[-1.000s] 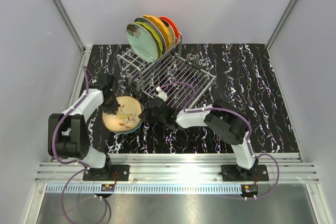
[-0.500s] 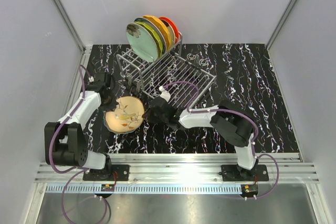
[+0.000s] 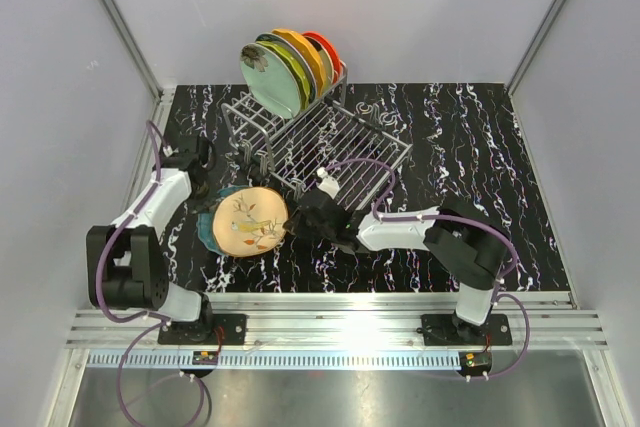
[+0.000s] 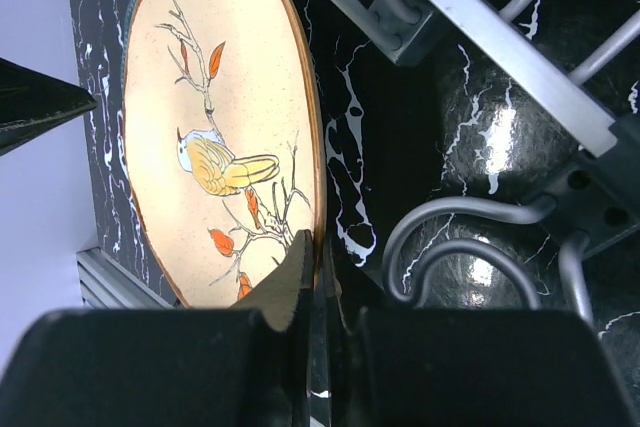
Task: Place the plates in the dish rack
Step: Grab a plate with the right arm
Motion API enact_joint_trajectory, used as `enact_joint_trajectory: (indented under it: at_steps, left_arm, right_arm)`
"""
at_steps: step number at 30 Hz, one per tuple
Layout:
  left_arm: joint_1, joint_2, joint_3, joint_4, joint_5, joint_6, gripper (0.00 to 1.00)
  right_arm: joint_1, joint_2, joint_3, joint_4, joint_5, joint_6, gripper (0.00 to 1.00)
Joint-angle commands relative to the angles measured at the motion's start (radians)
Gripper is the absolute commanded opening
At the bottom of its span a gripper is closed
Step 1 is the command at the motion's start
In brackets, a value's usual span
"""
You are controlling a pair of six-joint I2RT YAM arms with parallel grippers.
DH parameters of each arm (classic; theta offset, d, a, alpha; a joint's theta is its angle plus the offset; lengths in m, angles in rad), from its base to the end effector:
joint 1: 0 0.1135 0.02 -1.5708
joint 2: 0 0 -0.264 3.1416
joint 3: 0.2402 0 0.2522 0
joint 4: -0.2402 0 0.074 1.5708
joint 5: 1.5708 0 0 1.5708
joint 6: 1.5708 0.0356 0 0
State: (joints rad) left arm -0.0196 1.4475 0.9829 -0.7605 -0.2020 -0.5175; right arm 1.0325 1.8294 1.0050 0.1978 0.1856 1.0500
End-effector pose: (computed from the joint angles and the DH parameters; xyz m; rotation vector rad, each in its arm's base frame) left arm 0.2704 0.0018 0.2169 -0.7254 2.6556 0.1414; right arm 0.2036 0.3282 0.1657 0.1325 2.3529 0.9267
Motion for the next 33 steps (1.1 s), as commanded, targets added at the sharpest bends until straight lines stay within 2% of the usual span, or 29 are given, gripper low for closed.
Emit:
enact_joint_trajectory:
  at_steps: [1, 8, 14, 24, 33]
  left_arm:
    - [0.004, 0.016, 0.031, 0.009, -0.034, -0.032, 0.0]
    - [0.003, 0.047, 0.011, 0.015, -0.039, -0.056, 0.0]
    - [0.003, 0.079, 0.008, 0.023, -0.02, -0.053, 0.0]
    - [0.003, 0.111, -0.01, 0.049, 0.055, -0.056, 0.0]
    - [0.003, 0.131, -0.01, 0.056, 0.087, -0.052, 0.0]
  right_arm:
    - [0.014, -0.064, -0.019, 0.045, 0.012, 0.005, 0.0]
    - [0.012, -0.082, -0.026, 0.037, 0.017, -0.008, 0.0]
    - [0.012, -0.065, -0.031, 0.046, 0.003, -0.001, 0.04]
    - [0.012, -0.053, -0.023, 0.043, -0.001, -0.002, 0.16]
    - [0.014, -0.021, 0.0, 0.054, -0.024, 0.005, 0.36]
